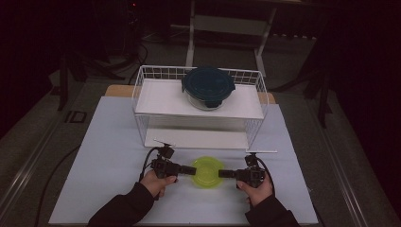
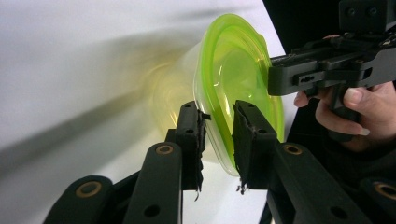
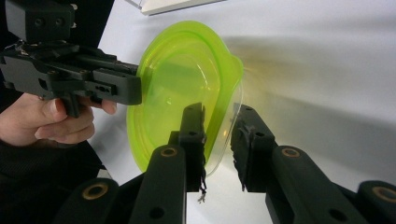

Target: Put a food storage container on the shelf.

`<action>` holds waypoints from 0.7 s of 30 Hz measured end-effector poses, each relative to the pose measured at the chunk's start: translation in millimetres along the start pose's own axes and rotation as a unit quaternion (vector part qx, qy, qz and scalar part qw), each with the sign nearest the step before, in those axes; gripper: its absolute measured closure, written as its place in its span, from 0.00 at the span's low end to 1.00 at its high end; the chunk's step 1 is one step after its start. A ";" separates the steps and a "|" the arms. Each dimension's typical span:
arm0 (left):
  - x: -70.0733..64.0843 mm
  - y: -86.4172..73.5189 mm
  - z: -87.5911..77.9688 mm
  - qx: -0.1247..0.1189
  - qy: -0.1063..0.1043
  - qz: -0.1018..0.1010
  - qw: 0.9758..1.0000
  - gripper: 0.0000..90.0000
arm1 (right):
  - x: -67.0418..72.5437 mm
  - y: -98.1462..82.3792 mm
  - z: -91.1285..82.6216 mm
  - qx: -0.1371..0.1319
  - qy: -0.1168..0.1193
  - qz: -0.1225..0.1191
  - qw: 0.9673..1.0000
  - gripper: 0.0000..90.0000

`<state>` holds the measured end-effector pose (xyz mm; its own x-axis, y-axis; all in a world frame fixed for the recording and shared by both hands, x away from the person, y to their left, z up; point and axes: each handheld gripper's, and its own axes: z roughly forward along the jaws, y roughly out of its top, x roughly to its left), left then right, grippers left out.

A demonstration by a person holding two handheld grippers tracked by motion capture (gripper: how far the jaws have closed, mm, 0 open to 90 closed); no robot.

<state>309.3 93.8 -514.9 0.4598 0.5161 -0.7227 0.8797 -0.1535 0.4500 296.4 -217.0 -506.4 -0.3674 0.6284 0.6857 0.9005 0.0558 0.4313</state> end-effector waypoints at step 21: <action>-16.5 -1.6 -15.8 0.010 0.001 0.011 1.000 0.90 | 16.9 -4.9 -5.9 -0.004 -0.012 -0.034 0.999 0.90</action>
<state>298.4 98.8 -495.4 0.4781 0.5137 -0.7124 0.8722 -0.1818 0.4542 284.4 -211.2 -493.4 -0.4226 0.6412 0.6405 0.8716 0.0937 0.4813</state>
